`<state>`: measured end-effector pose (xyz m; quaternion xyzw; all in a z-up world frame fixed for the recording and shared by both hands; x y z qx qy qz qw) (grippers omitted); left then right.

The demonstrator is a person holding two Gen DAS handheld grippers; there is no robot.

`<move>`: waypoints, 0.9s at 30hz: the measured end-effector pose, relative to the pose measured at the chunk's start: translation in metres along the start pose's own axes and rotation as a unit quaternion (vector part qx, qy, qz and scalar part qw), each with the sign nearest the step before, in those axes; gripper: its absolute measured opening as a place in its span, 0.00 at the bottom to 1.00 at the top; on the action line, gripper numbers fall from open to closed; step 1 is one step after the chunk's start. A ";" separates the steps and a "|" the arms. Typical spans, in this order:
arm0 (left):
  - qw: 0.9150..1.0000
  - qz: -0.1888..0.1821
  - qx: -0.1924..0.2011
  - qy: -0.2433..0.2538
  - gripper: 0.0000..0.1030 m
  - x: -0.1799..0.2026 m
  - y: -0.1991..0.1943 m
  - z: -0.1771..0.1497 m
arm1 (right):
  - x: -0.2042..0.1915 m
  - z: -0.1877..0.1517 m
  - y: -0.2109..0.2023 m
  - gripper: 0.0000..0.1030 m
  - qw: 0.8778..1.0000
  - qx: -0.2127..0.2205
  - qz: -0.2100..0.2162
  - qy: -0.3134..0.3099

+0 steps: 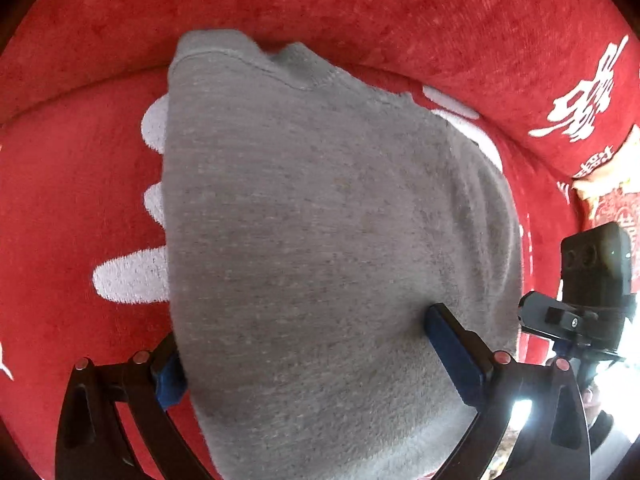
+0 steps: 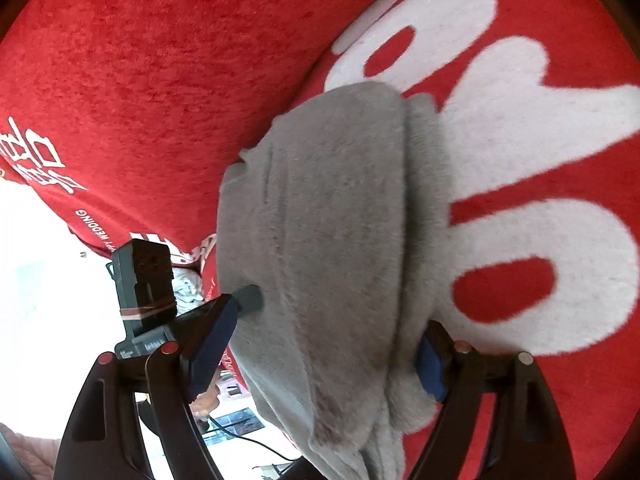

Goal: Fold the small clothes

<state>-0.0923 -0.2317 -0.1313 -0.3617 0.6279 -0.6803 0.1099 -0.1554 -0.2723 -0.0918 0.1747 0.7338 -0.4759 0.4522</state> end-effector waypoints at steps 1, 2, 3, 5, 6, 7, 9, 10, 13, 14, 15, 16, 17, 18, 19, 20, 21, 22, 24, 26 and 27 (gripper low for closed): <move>1.000 -0.001 0.000 -0.005 1.00 0.000 0.000 0.001 | -0.001 0.001 0.004 0.81 1.000 0.003 0.000 0.004; 1.000 -0.002 0.002 -0.013 0.99 -0.001 0.000 0.002 | -0.002 0.000 0.005 0.81 1.000 0.005 0.000 0.010; 1.000 -0.001 0.009 -0.023 0.93 -0.002 -0.003 0.002 | -0.002 0.000 0.007 0.77 1.000 0.004 -0.002 0.017; 0.999 -0.006 0.020 -0.034 0.80 -0.005 -0.011 0.001 | 0.002 -0.004 0.011 0.39 0.999 0.000 -0.031 0.018; 0.999 -0.012 0.026 -0.035 0.70 -0.005 -0.015 0.000 | 0.002 -0.006 0.012 0.33 0.999 0.004 -0.033 0.016; 0.999 -0.018 0.031 -0.034 0.61 -0.005 -0.021 -0.002 | -0.001 -0.007 0.011 0.31 1.000 0.008 -0.025 0.016; 0.999 -0.028 0.035 -0.028 0.52 -0.002 -0.029 -0.007 | -0.011 -0.010 0.010 0.30 1.000 0.016 -0.001 0.016; 0.998 -0.037 0.038 -0.021 0.49 0.000 -0.035 -0.009 | -0.019 -0.013 0.009 0.30 1.000 0.019 0.010 0.017; 0.997 -0.057 0.045 -0.007 0.48 0.008 -0.050 -0.014 | -0.041 -0.023 0.009 0.30 0.999 0.019 0.038 0.017; 0.997 -0.063 0.046 -0.005 0.48 0.010 -0.055 -0.015 | -0.047 -0.026 0.010 0.30 0.999 0.018 0.042 0.014; 0.996 -0.069 0.049 -0.003 0.48 0.012 -0.061 -0.016 | -0.054 -0.030 0.010 0.30 0.999 0.018 0.046 0.013; 0.996 -0.075 0.053 0.000 0.48 0.013 -0.068 -0.019 | -0.061 -0.035 0.010 0.30 0.998 0.019 0.051 0.013; 0.995 -0.078 0.057 0.002 0.48 0.012 -0.074 -0.022 | -0.067 -0.040 0.010 0.30 0.998 0.020 0.057 0.015; 0.995 -0.083 0.060 0.002 0.48 0.011 -0.081 -0.025 | -0.071 -0.043 0.008 0.30 0.998 0.021 0.062 0.018; 0.994 -0.088 0.064 0.002 0.48 0.007 -0.089 -0.029 | -0.078 -0.048 0.009 0.30 0.997 0.021 0.068 0.020; 0.993 -0.092 0.067 0.001 0.48 0.004 -0.097 -0.034 | -0.084 -0.053 0.011 0.30 0.997 0.021 0.071 0.021; 0.993 -0.095 0.069 0.000 0.48 -0.001 -0.105 -0.041 | -0.092 -0.060 0.015 0.30 0.997 0.019 0.072 0.019; 0.993 -0.095 0.069 -0.001 0.48 -0.008 -0.112 -0.046 | -0.097 -0.064 0.017 0.30 0.997 0.018 0.072 0.018; 0.994 -0.090 0.068 -0.003 0.48 -0.023 -0.123 -0.059 | -0.111 -0.080 0.032 0.30 0.997 0.008 0.072 0.013; 0.994 -0.081 0.067 -0.004 0.48 -0.046 -0.133 -0.070 | -0.119 -0.094 0.041 0.30 0.997 -0.002 0.074 0.012; 0.995 -0.074 0.066 -0.006 0.48 -0.057 -0.136 -0.077 | -0.122 -0.102 0.046 0.30 0.997 -0.008 0.075 0.013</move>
Point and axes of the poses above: each gripper's, at about its wrist camera, not at the fingertips, and y roughly the way its jaws point, x to its right, z to its top, the point moved 9 cm from there along y, roughly the way its jaws point, and after that the axes turned 1 degree about z, right-handed, at the moved point
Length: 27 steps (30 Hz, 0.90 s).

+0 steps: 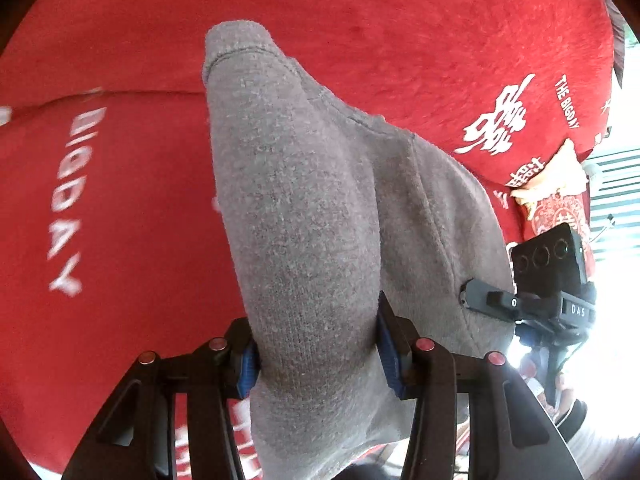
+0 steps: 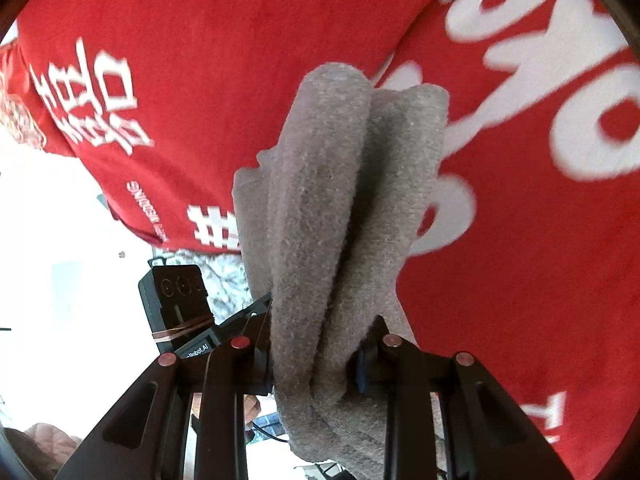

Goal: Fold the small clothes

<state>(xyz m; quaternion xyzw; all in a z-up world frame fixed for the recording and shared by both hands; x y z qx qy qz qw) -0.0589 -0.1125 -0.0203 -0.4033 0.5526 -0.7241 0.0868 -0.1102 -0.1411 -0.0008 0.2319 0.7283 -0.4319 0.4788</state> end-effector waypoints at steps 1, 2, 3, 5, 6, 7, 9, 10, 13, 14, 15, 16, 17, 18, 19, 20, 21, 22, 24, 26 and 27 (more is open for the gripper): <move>1.000 0.004 -0.001 -0.001 0.48 -0.006 -0.001 -0.005 | -0.002 -0.006 0.010 0.30 1.000 -0.005 0.001 0.001; 1.000 0.012 -0.001 -0.004 0.48 -0.022 -0.010 -0.013 | -0.003 -0.012 0.020 0.30 1.000 -0.009 0.002 0.002; 1.000 0.020 -0.001 -0.008 0.48 -0.038 -0.017 -0.020 | -0.004 -0.020 0.036 0.30 1.000 -0.016 0.005 0.004; 0.999 0.032 0.000 -0.015 0.48 -0.061 -0.021 -0.029 | -0.001 -0.030 0.053 0.30 1.000 -0.024 0.006 0.005; 0.999 0.039 0.002 -0.018 0.49 -0.075 -0.022 -0.033 | 0.002 -0.034 0.068 0.30 1.000 -0.028 -0.001 0.004; 0.999 0.048 0.002 -0.024 0.49 -0.087 -0.018 -0.036 | 0.006 -0.034 0.077 0.30 0.999 -0.030 -0.011 0.005; 0.997 0.073 -0.003 -0.040 0.49 -0.111 -0.011 -0.042 | 0.018 -0.034 0.096 0.34 0.998 -0.037 -0.055 0.011; 0.995 0.084 -0.006 -0.046 0.49 -0.119 -0.010 -0.044 | 0.023 -0.033 0.099 0.39 0.996 -0.036 -0.080 0.016; 0.994 0.090 0.021 -0.064 0.49 -0.139 -0.027 -0.047 | 0.026 -0.026 0.093 0.58 0.991 -0.016 -0.135 0.003; 0.993 0.093 0.034 -0.065 0.49 -0.142 -0.035 -0.046 | 0.023 -0.025 0.089 0.58 0.989 -0.011 -0.150 -0.007; 0.992 0.100 0.044 -0.063 0.49 -0.148 -0.043 -0.046 | 0.023 -0.025 0.087 0.58 0.987 -0.010 -0.161 -0.013; 0.990 0.115 0.054 -0.064 0.49 -0.154 -0.050 -0.046 | 0.024 -0.025 0.084 0.53 0.984 -0.011 -0.178 -0.018; 0.989 0.123 0.058 -0.066 0.49 -0.158 -0.053 -0.046 | 0.025 -0.026 0.081 0.41 0.980 -0.011 -0.199 -0.024; 0.987 0.129 0.059 -0.071 0.49 -0.161 -0.054 -0.045 | 0.023 -0.026 0.081 0.22 0.976 -0.012 -0.214 -0.033; 0.986 0.137 0.058 -0.073 0.49 -0.165 -0.053 -0.045 | 0.018 -0.026 0.079 0.22 0.972 -0.009 -0.227 -0.052; 0.986 0.141 0.056 -0.073 0.49 -0.169 -0.053 -0.047 | 0.011 -0.027 0.079 0.22 0.966 -0.008 -0.246 -0.079; 0.986 0.145 0.054 -0.070 0.49 -0.171 -0.049 -0.050 | 0.007 -0.028 0.078 0.22 0.953 -0.005 -0.280 -0.117; 0.985 0.152 0.051 -0.064 0.49 -0.173 -0.043 -0.051 | 0.009 -0.026 0.079 0.22 0.942 -0.004 -0.304 -0.140; 0.982 0.174 0.046 -0.052 0.49 -0.172 -0.030 -0.055 | 0.027 -0.022 0.084 0.23 0.916 -0.014 -0.366 -0.164; 0.979 0.194 0.046 -0.049 0.49 -0.178 -0.027 -0.058 | 0.044 -0.017 0.081 0.33 0.915 -0.004 -0.378 -0.138; 0.977 0.205 0.045 -0.047 0.49 -0.182 -0.028 -0.058 | 0.049 -0.013 0.072 0.46 0.923 0.014 -0.368 -0.111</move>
Point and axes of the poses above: each gripper's, at about its wrist camera, not at the fingertips, and y roughly the way its jaws point, x to its right, z to its top, the point moved 9 cm from there along y, roughly the way its jaws point, and after that the axes turned 1 degree about z, right-handed, at the moved point
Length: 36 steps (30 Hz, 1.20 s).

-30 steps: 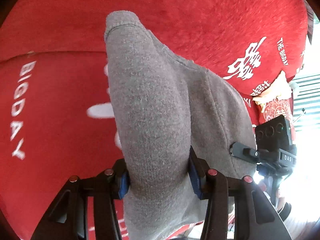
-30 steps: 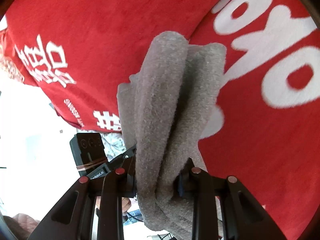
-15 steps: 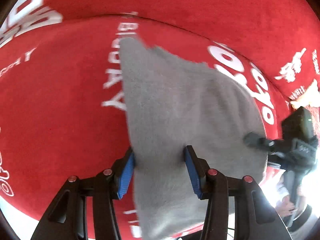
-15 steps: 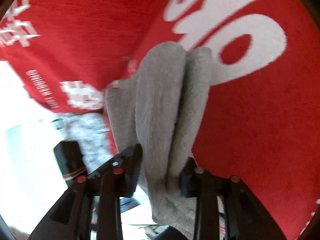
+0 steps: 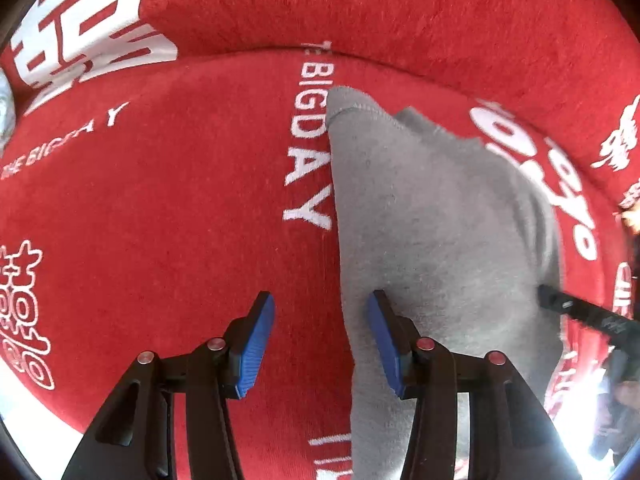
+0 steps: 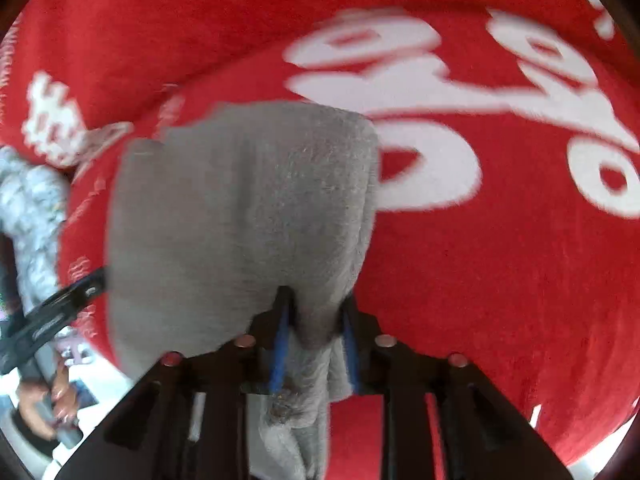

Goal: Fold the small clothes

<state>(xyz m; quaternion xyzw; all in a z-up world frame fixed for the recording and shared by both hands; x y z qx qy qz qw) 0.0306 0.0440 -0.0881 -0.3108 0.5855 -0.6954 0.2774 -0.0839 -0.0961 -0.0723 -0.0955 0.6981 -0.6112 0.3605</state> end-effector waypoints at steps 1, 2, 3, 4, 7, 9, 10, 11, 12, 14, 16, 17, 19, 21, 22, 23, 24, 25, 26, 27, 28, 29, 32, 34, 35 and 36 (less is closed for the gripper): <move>1.000 0.011 -0.001 0.003 0.49 -0.002 0.001 -0.001 | 0.007 0.000 -0.004 0.47 1.000 0.005 0.005 0.018; 1.000 0.021 -0.005 0.005 0.49 -0.005 0.003 -0.003 | 0.011 0.000 -0.009 0.47 1.000 0.008 0.006 0.030; 0.999 0.033 -0.012 0.007 0.49 -0.009 0.003 -0.004 | 0.016 -0.002 -0.015 0.47 0.999 0.012 -0.001 0.036; 0.999 0.045 -0.022 0.009 0.49 -0.014 0.003 -0.008 | 0.019 -0.004 -0.022 0.46 0.999 0.016 -0.010 0.036; 0.999 0.035 -0.022 -0.005 0.49 -0.023 -0.013 -0.015 | 0.022 -0.015 -0.043 0.07 0.999 0.026 -0.033 0.030; 1.000 0.024 -0.013 -0.010 0.49 -0.023 -0.026 -0.019 | 0.017 -0.022 -0.055 0.06 0.999 0.035 -0.024 0.030; 1.000 0.019 -0.004 -0.006 0.49 -0.020 -0.036 -0.021 | 0.011 -0.024 -0.061 0.06 0.999 0.040 -0.013 0.027; 1.000 0.016 0.002 -0.001 0.49 -0.015 -0.042 -0.023 | 0.005 -0.029 -0.065 0.06 0.999 0.044 -0.004 0.021; 1.000 0.012 0.007 0.007 0.49 -0.008 -0.048 -0.026 | -0.005 -0.032 -0.068 0.06 0.999 0.048 0.006 0.007; 1.000 0.003 0.008 0.026 0.49 0.009 -0.051 -0.031 | -0.019 -0.039 -0.064 0.06 0.999 0.045 0.012 -0.014; 0.999 0.003 -0.003 0.035 0.49 0.020 -0.046 -0.039 | -0.029 -0.047 -0.054 0.06 0.999 0.032 0.005 -0.032; 0.999 0.009 -0.010 0.042 0.49 0.026 -0.037 -0.045 | -0.030 -0.049 -0.048 0.06 0.999 0.027 -0.002 -0.036; 0.999 0.015 -0.015 0.045 0.49 0.030 -0.029 -0.050 | -0.028 -0.052 -0.031 0.05 0.998 0.014 -0.032 -0.042; 0.999 0.017 -0.015 0.045 0.49 0.031 -0.028 -0.051 | -0.019 -0.054 -0.020 0.02 0.999 0.002 -0.036 -0.025; 0.999 0.018 -0.016 0.049 0.49 0.032 -0.028 -0.050 | -0.017 -0.054 -0.021 0.02 0.999 0.003 -0.029 -0.016; 0.998 0.021 -0.018 0.054 0.49 0.032 -0.030 -0.050 | -0.016 -0.053 -0.022 0.02 1.000 0.003 -0.024 -0.009; 0.998 0.022 -0.019 0.058 0.49 0.033 -0.031 -0.050 | -0.015 -0.054 -0.024 0.02 1.000 0.003 -0.023 -0.005; 0.998 0.023 -0.021 0.060 0.49 0.033 -0.032 -0.050 | -0.014 -0.055 -0.026 0.02 1.000 0.002 -0.024 -0.004; 0.998 0.025 -0.024 0.061 0.49 0.033 -0.034 -0.050 | -0.014 -0.057 -0.027 0.02 1.000 -0.001 -0.025 -0.004; 0.997 0.026 -0.027 0.061 0.49 0.033 -0.035 -0.051 | -0.013 -0.060 -0.029 0.02 1.000 -0.004 -0.025 -0.003; 0.997 0.026 -0.030 0.059 0.49 0.032 -0.035 -0.051 | -0.012 -0.062 -0.032 0.02 1.000 -0.006 -0.024 -0.003; 0.997 0.026 -0.033 0.057 0.49 0.032 -0.037 -0.052 | -0.012 -0.065 -0.034 0.02 1.000 -0.010 -0.025 0.000; 0.997 0.027 -0.040 0.053 0.49 0.031 -0.044 -0.056 | -0.013 -0.075 -0.036 0.03 0.999 -0.027 -0.017 0.013; 0.997 0.024 -0.042 0.055 0.49 0.031 -0.051 -0.060 | -0.013 -0.081 -0.038 0.03 0.999 -0.034 -0.021 0.015; 0.997 0.023 -0.044 0.056 0.49 0.032 -0.053 -0.062 | -0.014 -0.083 -0.039 0.03 0.999 -0.035 -0.023 0.015; 0.997 0.023 -0.045 0.058 0.49 0.032 -0.057 -0.063 | -0.015 -0.086 -0.041 0.03 0.999 -0.036 -0.024 0.015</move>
Point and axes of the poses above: each gripper's, at about its wrist camera, not at the fingertips, and y roughly the way its jaws point, x to its right, z to its top, the point moved 9 cm from there along y, roughly the way its jaws point, and after that the axes turned 1 degree about z, right-handed, at the moved point
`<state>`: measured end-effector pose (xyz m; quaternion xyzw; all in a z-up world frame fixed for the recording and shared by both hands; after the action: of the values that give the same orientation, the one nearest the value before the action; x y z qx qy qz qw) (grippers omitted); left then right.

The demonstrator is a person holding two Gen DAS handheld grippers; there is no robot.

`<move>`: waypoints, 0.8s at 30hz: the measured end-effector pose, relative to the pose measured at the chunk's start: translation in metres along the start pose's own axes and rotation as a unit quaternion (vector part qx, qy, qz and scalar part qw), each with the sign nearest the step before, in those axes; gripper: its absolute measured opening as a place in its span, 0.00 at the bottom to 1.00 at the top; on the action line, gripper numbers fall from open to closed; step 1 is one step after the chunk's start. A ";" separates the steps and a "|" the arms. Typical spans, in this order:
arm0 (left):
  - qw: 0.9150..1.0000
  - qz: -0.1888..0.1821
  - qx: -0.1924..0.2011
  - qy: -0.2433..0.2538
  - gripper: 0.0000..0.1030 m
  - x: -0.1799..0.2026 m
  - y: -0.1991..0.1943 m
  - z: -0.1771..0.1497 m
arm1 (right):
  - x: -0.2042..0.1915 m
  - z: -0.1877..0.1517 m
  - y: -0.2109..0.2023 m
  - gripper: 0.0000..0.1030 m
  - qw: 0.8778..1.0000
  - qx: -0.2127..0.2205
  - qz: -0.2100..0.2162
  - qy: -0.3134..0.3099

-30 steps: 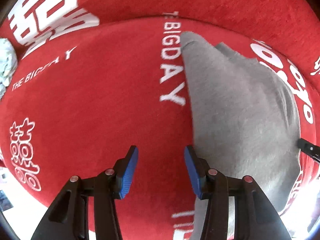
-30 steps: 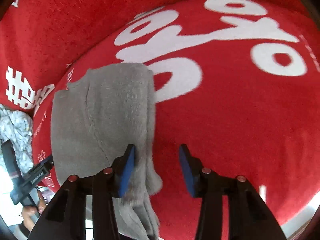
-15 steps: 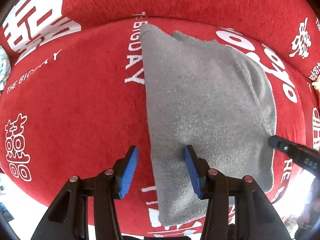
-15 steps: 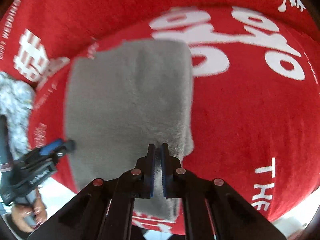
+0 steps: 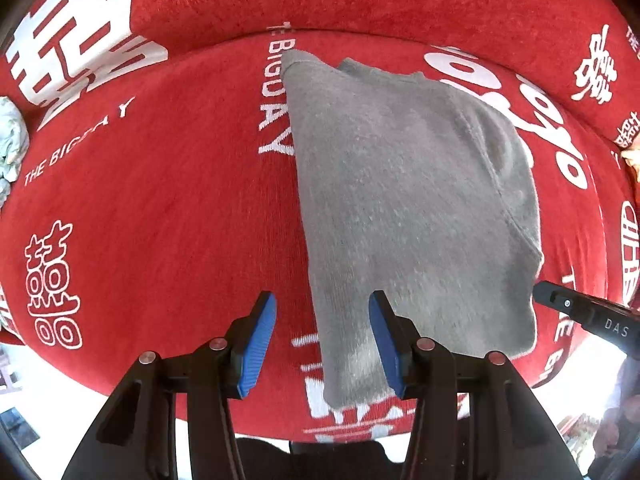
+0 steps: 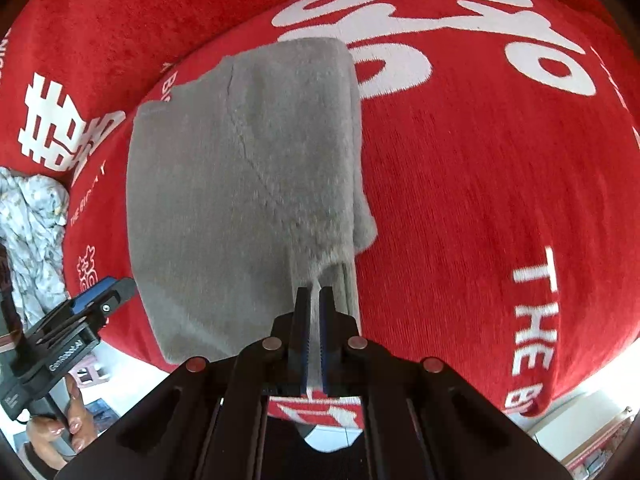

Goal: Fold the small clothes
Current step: 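Lower the sweater onto the cushion and open the right tool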

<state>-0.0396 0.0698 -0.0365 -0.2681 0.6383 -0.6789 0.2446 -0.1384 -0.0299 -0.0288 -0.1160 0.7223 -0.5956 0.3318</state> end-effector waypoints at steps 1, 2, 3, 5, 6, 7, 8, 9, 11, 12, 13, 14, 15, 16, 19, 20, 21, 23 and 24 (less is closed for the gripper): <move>1.000 0.001 -0.001 0.002 0.49 0.000 -0.003 -0.002 | -0.002 -0.003 -0.002 0.03 1.000 -0.001 0.000 0.000; 1.000 0.001 -0.003 0.003 0.49 0.000 -0.005 -0.003 | -0.004 -0.005 -0.004 0.03 1.000 -0.001 0.000 0.001; 1.000 0.000 -0.004 0.005 0.49 0.000 -0.008 -0.005 | -0.005 -0.007 -0.007 0.03 1.000 -0.001 0.000 0.000; 1.000 -0.003 -0.008 0.005 0.49 0.000 -0.013 -0.007 | -0.010 -0.010 -0.013 0.04 1.000 0.001 -0.002 -0.002; 1.000 -0.006 -0.010 0.006 0.49 0.000 -0.017 -0.009 | -0.012 -0.011 -0.017 0.04 1.000 0.002 -0.002 -0.002; 1.000 -0.008 -0.013 0.008 0.49 0.001 -0.020 -0.011 | -0.015 -0.013 -0.021 0.04 1.000 0.003 -0.002 -0.002; 1.000 -0.011 -0.017 0.012 0.49 0.002 -0.023 -0.013 | -0.017 -0.015 -0.025 0.04 1.000 0.003 -0.002 -0.001; 0.999 -0.014 -0.022 0.020 0.49 0.004 -0.027 -0.017 | -0.020 -0.018 -0.030 0.04 1.000 0.003 -0.002 -0.001; 0.999 -0.015 -0.027 0.034 0.49 0.008 -0.035 -0.024 | -0.026 -0.023 -0.038 0.04 1.000 0.003 -0.003 -0.004; 0.999 -0.016 -0.027 0.042 0.49 0.010 -0.040 -0.027 | -0.030 -0.027 -0.044 0.04 1.000 0.004 -0.004 -0.006; 0.998 -0.017 -0.025 0.046 0.49 0.011 -0.044 -0.029 | -0.033 -0.029 -0.047 0.04 1.000 0.005 -0.005 -0.008; 0.998 -0.016 -0.022 0.054 0.49 0.011 -0.052 -0.032 | -0.036 -0.032 -0.052 0.04 1.000 0.006 -0.005 -0.009; 0.998 -0.017 -0.019 0.056 0.49 0.011 -0.058 -0.034 | -0.039 -0.035 -0.057 0.04 1.000 0.008 -0.006 -0.010; 0.998 -0.018 -0.017 0.055 0.49 0.011 -0.062 -0.035 | -0.043 -0.039 -0.061 0.04 1.000 0.011 -0.007 -0.011; 0.999 -0.018 -0.012 0.044 0.49 0.005 -0.078 -0.039 | -0.050 -0.044 -0.073 0.04 1.000 0.017 -0.013 -0.008; 0.999 -0.016 -0.009 0.039 0.49 0.002 -0.083 -0.039 | -0.052 -0.045 -0.076 0.04 1.000 0.019 -0.015 -0.006; 0.999 -0.014 -0.006 0.035 0.49 -0.001 -0.088 -0.039 | -0.054 -0.047 -0.080 0.04 1.000 0.022 -0.018 -0.004; 0.999 -0.015 -0.001 0.031 0.49 -0.006 -0.097 -0.039 | -0.059 -0.047 -0.086 0.04 1.000 0.025 -0.016 -0.003; 0.999 -0.014 0.002 0.029 0.49 -0.008 -0.101 -0.039 | -0.062 -0.048 -0.089 0.04 0.999 0.028 -0.015 -0.004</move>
<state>-0.0590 0.1110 0.0623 -0.2569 0.6399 -0.6911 0.2166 -0.1416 0.0187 0.0794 -0.1198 0.7023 -0.6198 0.3290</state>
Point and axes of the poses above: each gripper's, at about its wrist camera, not at the fingertips, and y roughly the way its jaws point, x to its right, z to its top, the point moved 9 cm from there along y, roughly the way its jaws point, and after that the axes turned 1 degree about z, right-handed, at the moved point
